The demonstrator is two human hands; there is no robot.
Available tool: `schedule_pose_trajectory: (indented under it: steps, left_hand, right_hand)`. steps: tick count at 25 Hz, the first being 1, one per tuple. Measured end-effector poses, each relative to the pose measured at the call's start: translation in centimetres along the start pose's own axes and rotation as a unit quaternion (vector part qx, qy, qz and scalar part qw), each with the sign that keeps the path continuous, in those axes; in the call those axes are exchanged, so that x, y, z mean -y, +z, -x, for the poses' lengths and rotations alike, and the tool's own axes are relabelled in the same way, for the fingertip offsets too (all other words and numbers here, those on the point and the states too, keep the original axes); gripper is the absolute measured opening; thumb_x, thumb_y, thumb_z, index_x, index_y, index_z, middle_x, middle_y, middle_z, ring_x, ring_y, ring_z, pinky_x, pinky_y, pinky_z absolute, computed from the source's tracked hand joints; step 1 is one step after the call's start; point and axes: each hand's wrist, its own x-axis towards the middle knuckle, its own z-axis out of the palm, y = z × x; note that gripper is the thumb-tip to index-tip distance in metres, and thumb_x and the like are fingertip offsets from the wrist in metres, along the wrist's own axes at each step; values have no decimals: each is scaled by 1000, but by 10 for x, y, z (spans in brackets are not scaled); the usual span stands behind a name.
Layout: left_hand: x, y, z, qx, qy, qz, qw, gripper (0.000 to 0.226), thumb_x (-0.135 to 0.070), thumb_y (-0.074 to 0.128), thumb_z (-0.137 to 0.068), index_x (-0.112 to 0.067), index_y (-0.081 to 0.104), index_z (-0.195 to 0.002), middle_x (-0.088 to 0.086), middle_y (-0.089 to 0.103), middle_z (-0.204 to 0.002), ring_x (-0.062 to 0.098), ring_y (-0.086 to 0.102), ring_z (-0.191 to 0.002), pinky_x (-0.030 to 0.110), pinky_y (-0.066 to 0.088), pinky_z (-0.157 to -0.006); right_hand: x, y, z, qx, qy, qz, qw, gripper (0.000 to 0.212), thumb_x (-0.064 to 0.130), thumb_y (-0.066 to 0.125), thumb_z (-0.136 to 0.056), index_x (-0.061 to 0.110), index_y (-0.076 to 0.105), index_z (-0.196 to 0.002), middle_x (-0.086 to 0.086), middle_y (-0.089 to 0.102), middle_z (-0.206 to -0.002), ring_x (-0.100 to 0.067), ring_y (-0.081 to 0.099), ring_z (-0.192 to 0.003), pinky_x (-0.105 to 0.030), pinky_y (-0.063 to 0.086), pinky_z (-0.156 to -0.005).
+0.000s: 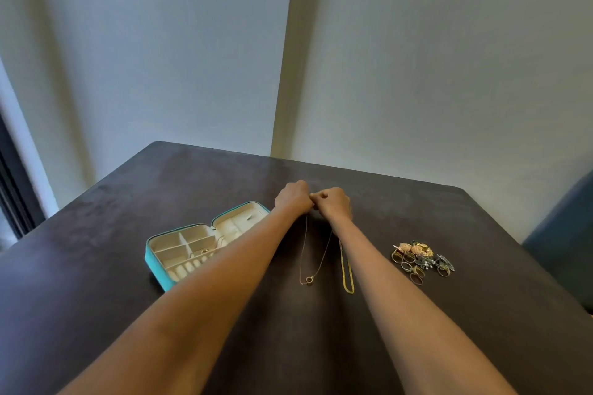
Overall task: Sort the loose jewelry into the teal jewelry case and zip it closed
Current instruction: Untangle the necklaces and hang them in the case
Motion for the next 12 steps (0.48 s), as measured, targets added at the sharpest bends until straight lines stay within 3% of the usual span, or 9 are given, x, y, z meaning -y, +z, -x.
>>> schedule_pose_trajectory:
  steps: [7,12]
  left_hand:
    - [13,-2,-20,7,31,-52,998,24,-17,56,-89,-4,56,-109,17,59,-115,34,58,-104,39,47,-84]
    - [17,-5,-4,-10,77,-53,996,31,-11,53,-90,-10,51,-121,13,55,-123,27,54,-112,37,45,-93]
  right_hand:
    - [-3,2,-9,11,-87,52,995,20,21,58,-92,12,75,-95,-7,72,-98,-21,64,-96,-26,44,-75]
    - [-11,-11,27,-81,-173,29,981,16,18,57,-92,16,71,-99,-4,62,-102,-19,59,-98,-29,47,-85]
